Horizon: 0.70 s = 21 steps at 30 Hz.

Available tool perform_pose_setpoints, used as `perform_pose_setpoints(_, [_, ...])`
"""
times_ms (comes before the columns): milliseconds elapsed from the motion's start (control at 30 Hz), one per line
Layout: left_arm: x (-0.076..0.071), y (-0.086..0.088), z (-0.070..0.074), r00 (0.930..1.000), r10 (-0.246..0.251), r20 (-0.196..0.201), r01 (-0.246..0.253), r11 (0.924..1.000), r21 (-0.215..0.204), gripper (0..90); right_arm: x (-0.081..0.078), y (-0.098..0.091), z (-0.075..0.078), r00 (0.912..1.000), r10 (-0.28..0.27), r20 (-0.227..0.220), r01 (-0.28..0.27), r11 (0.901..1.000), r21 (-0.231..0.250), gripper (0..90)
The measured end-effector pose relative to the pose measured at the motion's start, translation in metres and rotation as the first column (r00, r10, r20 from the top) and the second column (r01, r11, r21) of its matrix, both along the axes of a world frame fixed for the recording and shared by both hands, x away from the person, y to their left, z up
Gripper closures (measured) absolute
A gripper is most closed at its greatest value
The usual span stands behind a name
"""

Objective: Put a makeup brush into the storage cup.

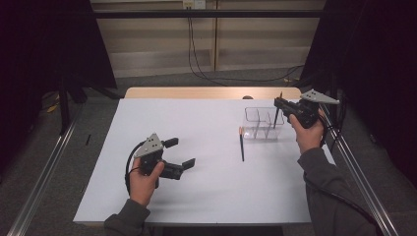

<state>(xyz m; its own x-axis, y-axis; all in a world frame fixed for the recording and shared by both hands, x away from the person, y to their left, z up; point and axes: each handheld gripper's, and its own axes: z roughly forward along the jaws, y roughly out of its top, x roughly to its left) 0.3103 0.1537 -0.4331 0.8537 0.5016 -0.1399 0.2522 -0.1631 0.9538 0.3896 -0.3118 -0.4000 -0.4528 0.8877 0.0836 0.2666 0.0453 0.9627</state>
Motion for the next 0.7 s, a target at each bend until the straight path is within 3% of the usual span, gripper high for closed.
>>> perform_pose_setpoints(700, [0.000,-0.001,0.000,1.0000,-0.003,-0.001,0.003,1.0000,0.000,1.6,-0.004,0.001,-0.015,0.9994,0.007,-0.033,-0.007,1.0000,-0.005,82.9])
